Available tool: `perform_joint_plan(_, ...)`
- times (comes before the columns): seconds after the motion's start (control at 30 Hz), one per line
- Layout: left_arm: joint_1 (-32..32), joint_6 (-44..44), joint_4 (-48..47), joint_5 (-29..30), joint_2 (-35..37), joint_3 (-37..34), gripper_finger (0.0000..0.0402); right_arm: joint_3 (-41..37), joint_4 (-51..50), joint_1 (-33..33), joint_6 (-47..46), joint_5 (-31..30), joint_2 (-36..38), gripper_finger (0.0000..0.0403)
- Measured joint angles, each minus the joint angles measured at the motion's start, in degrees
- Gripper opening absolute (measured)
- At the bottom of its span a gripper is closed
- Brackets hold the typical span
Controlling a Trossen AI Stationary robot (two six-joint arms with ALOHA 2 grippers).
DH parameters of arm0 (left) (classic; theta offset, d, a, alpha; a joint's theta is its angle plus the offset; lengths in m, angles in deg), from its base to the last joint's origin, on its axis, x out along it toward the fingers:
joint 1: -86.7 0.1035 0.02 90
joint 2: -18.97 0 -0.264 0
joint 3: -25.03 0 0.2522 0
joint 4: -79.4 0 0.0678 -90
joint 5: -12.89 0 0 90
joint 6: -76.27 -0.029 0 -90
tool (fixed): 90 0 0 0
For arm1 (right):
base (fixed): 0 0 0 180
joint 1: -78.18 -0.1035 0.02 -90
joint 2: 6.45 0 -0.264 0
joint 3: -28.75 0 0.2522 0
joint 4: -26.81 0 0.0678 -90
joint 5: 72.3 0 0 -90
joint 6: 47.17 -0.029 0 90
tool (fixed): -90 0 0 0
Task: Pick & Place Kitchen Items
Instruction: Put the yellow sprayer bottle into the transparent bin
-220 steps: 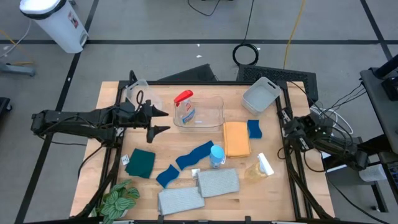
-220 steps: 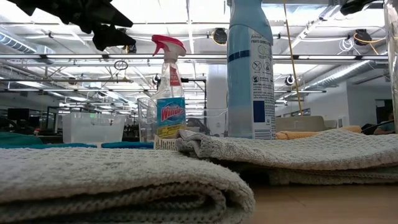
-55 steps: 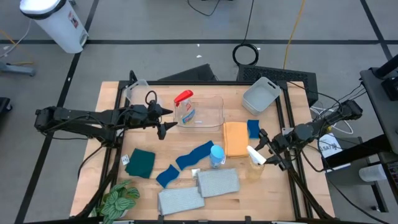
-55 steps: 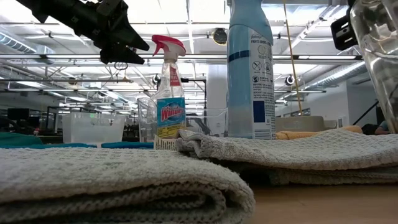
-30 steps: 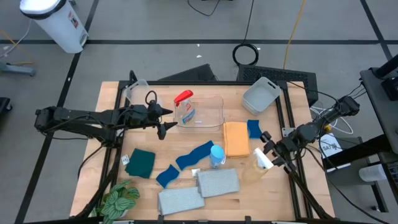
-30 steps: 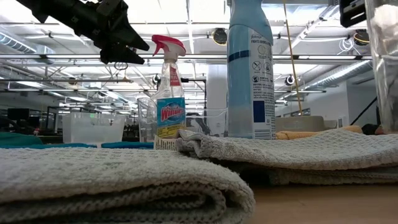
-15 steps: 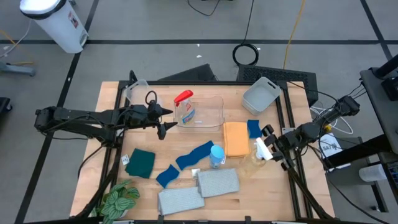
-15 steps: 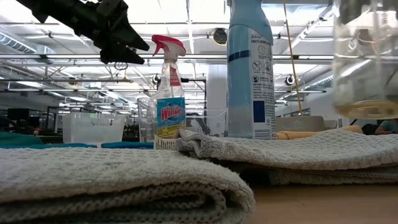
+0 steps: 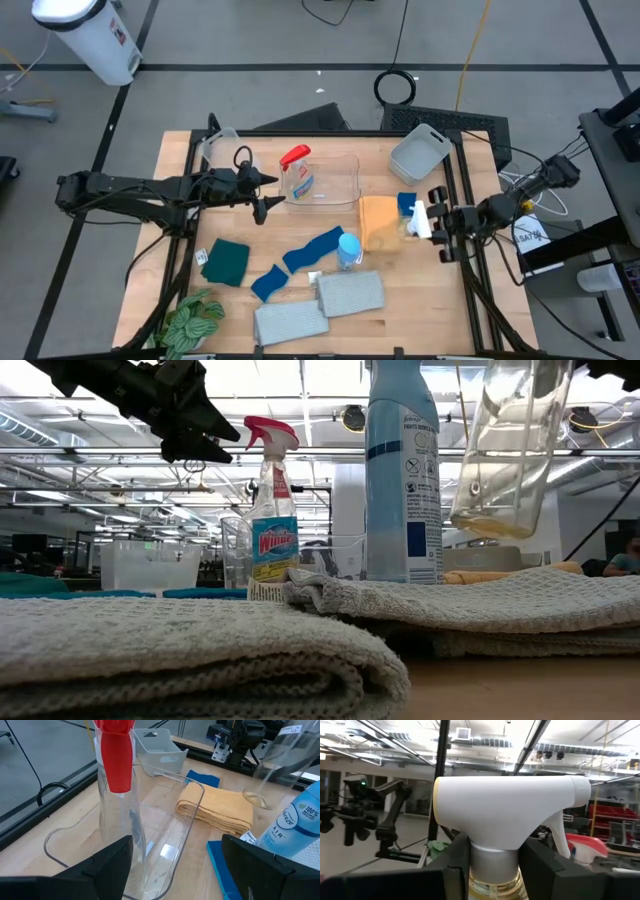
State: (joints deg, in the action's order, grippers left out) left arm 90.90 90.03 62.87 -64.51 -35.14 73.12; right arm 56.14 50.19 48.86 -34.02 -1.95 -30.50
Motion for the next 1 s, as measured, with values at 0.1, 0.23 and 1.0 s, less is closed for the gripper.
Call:
perform_joint_plan(0.1, 0.01, 0.0, 0.0, 0.0, 0.0, 0.0, 0.0308, 0.0, -0.02, 1.48, 0.57, 0.24, 0.0, 0.0104)
perform_joint_plan(0.23, 0.0, 0.0, 0.0, 0.0, 0.0, 0.0, 0.0308, 0.0, 0.85, 4.15, 1.02, 0.21, -0.08, 0.0107)
perform_joint_plan(1.0, 0.01, 0.02, 0.0, -0.02, -0.02, -0.02, 0.0308, 8.3, 7.74, 21.18, 0.23, 0.25, -9.84, 0.0104)
